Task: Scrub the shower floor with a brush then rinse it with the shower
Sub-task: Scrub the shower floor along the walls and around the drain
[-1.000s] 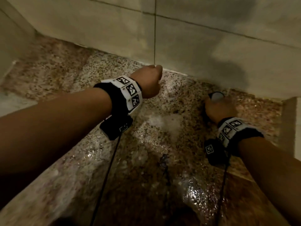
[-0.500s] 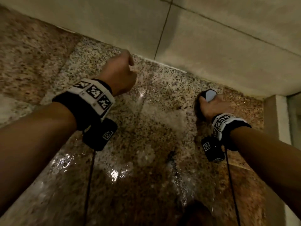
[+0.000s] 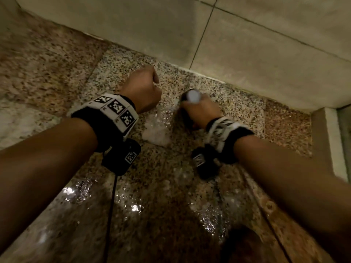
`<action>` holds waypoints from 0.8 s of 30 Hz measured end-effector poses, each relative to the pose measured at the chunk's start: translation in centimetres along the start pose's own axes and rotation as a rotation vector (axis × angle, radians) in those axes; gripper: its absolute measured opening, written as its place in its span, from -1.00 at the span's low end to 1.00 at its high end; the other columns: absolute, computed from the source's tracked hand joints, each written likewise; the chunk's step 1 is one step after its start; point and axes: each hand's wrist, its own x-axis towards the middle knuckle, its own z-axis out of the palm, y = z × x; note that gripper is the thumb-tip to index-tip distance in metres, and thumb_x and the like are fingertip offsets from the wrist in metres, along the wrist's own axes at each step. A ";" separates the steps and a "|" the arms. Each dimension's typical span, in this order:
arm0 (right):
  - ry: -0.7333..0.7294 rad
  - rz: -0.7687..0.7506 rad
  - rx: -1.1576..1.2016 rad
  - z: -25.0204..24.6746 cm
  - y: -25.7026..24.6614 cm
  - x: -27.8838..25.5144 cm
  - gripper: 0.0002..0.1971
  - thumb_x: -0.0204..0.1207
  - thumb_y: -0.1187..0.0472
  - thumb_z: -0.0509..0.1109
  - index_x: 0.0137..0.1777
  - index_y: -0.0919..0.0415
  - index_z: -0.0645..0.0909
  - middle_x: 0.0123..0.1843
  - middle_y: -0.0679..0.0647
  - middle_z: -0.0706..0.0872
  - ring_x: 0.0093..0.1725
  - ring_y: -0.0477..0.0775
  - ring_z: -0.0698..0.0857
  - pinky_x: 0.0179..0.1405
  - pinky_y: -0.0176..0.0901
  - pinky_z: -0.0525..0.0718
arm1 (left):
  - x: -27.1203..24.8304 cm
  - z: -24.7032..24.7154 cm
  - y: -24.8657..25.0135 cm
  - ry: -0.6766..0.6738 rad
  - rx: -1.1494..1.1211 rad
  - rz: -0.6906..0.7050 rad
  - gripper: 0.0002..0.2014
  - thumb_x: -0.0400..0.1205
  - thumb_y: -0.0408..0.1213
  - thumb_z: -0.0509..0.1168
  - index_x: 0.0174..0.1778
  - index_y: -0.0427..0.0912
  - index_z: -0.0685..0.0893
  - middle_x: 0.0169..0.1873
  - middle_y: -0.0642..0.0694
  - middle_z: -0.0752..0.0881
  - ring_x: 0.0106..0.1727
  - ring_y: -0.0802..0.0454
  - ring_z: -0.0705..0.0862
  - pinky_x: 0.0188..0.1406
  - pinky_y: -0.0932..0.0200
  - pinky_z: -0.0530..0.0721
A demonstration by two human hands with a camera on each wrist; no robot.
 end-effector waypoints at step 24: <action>0.032 -0.295 -0.148 0.9 -3.7 4.1 -0.59 0.68 0.06 0.22 0.43 0.26 0.42 0.17 0.13 0.59 0.18 0.20 0.62 0.03 -0.06 0.54 | -1.4 -6.0 -6.1 0.131 0.079 -0.115 -0.85 0.56 -0.29 0.28 0.02 -0.14 0.53 -0.17 -0.10 0.61 -0.14 -0.09 0.53 -0.19 0.12 0.42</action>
